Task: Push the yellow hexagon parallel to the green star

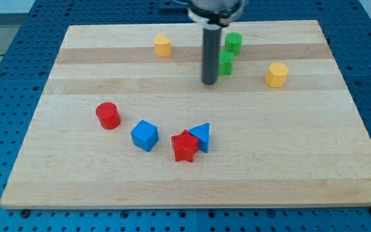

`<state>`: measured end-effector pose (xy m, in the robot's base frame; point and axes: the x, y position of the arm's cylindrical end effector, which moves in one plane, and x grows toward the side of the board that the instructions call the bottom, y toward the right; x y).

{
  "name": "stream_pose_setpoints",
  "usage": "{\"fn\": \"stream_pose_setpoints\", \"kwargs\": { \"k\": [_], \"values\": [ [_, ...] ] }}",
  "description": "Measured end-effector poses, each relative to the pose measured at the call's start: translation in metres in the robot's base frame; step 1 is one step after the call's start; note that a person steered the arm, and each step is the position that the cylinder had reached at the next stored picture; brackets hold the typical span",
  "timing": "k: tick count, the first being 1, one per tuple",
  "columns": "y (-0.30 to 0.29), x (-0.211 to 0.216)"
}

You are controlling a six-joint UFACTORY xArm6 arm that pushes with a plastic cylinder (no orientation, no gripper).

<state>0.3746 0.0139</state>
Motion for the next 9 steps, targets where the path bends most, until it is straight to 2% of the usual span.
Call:
{"fn": "stream_pose_setpoints", "kwargs": {
  "k": [1, 2, 3, 4, 6, 7, 8, 9],
  "values": [
    [0.007, -0.029],
    [0.049, -0.041],
    [0.05, -0.034],
    [0.059, 0.012],
    [0.214, 0.021],
    [0.237, -0.004],
    [0.148, 0.011],
    [0.066, 0.056]
  ]
}}
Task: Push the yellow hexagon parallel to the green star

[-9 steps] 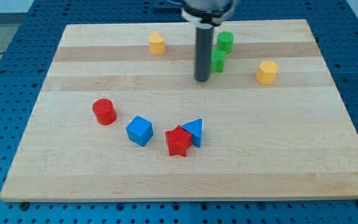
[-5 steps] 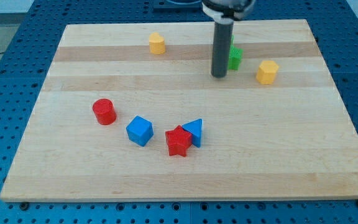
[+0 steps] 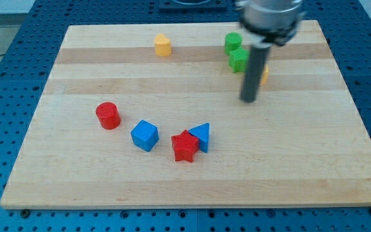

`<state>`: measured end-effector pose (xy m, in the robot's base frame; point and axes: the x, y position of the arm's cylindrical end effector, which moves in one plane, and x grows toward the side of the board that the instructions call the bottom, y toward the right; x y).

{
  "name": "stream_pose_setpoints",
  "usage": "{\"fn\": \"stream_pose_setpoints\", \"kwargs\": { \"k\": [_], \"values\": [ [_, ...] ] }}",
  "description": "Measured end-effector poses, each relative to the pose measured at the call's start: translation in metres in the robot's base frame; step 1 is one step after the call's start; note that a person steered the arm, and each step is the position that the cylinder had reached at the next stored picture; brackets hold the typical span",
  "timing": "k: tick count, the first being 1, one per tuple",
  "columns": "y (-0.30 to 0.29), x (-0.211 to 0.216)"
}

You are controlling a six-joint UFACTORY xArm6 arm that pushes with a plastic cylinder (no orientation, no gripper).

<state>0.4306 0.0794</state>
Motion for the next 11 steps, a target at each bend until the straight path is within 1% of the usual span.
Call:
{"fn": "stream_pose_setpoints", "kwargs": {
  "k": [1, 2, 3, 4, 5, 6, 7, 8, 9, 10, 11],
  "values": [
    [0.081, -0.008],
    [0.102, -0.056],
    [0.052, -0.054],
    [-0.029, -0.034],
    [-0.043, -0.053],
    [0.011, -0.041],
    [0.055, -0.046],
    [0.035, -0.068],
    [-0.056, -0.068],
    [-0.109, -0.069],
    [-0.072, -0.061]
  ]
}}
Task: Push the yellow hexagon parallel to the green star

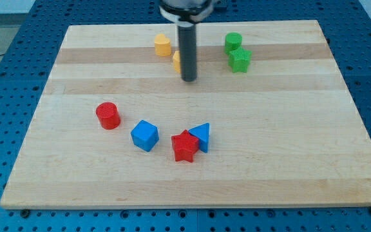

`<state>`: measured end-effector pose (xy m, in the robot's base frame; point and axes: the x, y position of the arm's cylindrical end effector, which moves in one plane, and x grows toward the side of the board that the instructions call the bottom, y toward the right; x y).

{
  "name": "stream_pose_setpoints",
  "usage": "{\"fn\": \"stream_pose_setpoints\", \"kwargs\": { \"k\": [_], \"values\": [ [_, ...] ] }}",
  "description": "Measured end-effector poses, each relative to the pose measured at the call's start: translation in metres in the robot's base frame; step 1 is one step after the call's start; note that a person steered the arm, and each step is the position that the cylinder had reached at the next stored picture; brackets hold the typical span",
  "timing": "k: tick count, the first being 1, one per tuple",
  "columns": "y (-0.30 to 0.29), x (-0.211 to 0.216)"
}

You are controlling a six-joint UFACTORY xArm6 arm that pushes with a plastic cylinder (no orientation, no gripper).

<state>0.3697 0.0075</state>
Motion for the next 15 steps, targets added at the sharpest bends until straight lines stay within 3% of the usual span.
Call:
{"fn": "stream_pose_setpoints", "kwargs": {
  "k": [1, 2, 4, 6, 15],
  "values": [
    [0.042, -0.014],
    [0.014, -0.036],
    [-0.027, -0.019],
    [-0.006, -0.02],
    [-0.015, -0.034]
  ]
}}
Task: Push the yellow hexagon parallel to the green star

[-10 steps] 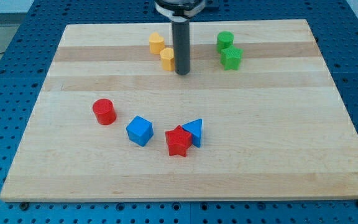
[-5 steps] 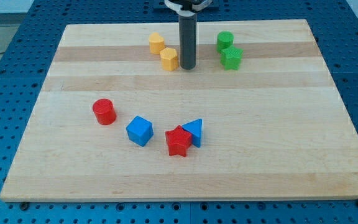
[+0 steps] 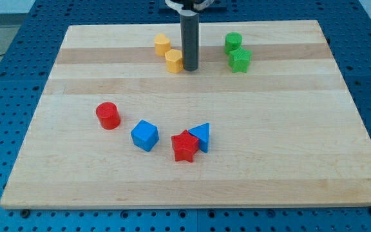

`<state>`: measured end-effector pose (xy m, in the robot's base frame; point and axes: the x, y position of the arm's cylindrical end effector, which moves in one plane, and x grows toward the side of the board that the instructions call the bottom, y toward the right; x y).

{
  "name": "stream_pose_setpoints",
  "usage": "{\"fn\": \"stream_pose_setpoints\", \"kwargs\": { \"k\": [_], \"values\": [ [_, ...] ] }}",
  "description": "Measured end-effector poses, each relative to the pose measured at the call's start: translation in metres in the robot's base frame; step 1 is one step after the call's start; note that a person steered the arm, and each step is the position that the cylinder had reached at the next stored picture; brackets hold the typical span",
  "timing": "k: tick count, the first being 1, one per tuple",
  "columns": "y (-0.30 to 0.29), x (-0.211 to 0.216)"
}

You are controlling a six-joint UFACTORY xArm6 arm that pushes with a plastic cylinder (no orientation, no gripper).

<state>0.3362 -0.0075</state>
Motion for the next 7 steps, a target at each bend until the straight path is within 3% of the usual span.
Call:
{"fn": "stream_pose_setpoints", "kwargs": {
  "k": [7],
  "values": [
    [-0.019, -0.01]
  ]
}}
